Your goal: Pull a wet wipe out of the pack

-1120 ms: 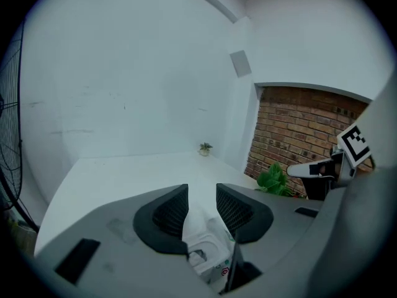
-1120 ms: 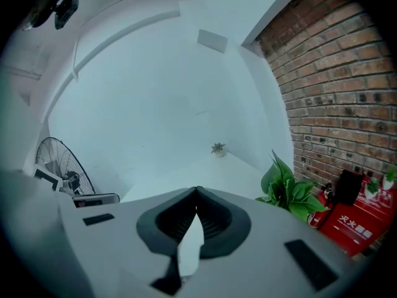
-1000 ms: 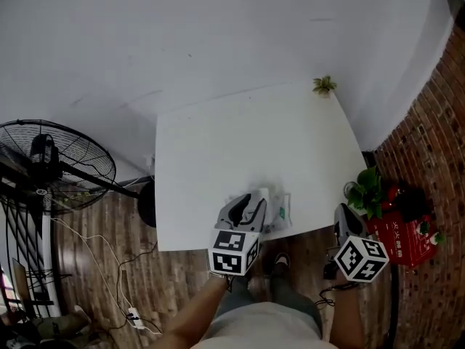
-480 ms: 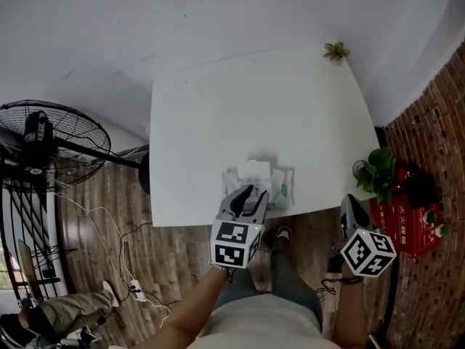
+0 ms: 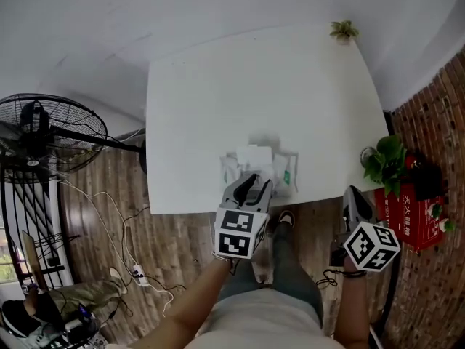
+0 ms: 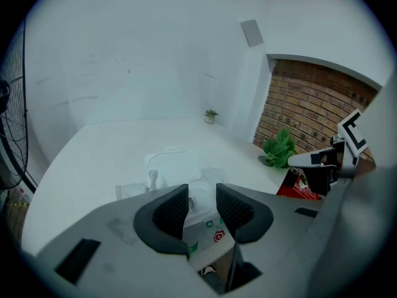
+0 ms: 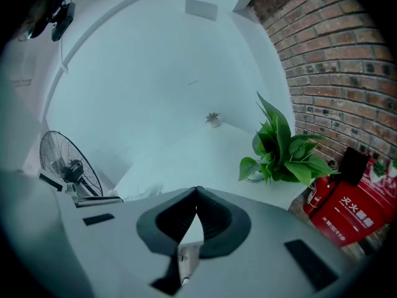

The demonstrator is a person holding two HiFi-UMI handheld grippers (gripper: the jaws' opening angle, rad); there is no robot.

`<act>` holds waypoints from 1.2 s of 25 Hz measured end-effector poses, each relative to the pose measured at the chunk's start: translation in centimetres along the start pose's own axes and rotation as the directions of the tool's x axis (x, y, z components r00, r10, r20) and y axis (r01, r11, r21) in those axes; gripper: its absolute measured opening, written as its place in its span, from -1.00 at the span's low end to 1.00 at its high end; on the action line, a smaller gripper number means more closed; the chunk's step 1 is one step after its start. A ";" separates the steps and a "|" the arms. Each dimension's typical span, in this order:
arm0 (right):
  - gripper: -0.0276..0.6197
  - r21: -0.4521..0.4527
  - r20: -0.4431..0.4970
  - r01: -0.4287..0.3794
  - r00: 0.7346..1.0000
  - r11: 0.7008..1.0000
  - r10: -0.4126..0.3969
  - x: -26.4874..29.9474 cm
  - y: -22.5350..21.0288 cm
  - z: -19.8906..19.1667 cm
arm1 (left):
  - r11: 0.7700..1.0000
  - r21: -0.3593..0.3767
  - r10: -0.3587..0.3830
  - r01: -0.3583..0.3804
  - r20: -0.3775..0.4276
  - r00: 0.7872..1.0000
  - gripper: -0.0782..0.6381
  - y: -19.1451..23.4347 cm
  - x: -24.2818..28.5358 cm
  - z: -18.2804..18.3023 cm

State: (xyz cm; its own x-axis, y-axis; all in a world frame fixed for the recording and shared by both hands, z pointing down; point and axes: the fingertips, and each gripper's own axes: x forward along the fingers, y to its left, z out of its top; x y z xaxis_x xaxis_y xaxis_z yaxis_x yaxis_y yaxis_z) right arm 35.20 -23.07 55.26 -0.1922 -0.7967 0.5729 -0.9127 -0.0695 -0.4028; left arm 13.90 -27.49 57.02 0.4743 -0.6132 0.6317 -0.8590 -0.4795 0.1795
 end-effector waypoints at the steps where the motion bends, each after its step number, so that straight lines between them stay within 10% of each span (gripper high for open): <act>1: -0.91 -0.001 -0.001 -0.002 1.000 1.000 0.002 0.1 0.0 0.0 | 1.000 -0.003 0.004 -0.004 -0.009 1.000 -0.39 0.0 0.1 -0.2; 30: -0.91 0.054 -0.007 0.002 1.000 0.999 -0.002 0.7 -1.1 -0.8 | 0.975 -0.224 -0.023 0.006 -0.076 0.997 -0.64 1.0 1.1 -1.4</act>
State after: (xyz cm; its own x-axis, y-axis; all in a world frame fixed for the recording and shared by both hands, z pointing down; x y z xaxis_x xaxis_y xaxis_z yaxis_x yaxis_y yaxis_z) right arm 35.77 -23.02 56.65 -0.1932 -0.7924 0.5786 -0.8924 -0.1031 -0.4392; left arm 13.30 -27.76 58.90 0.4781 -0.5523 0.6829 -0.8776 -0.3303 0.3474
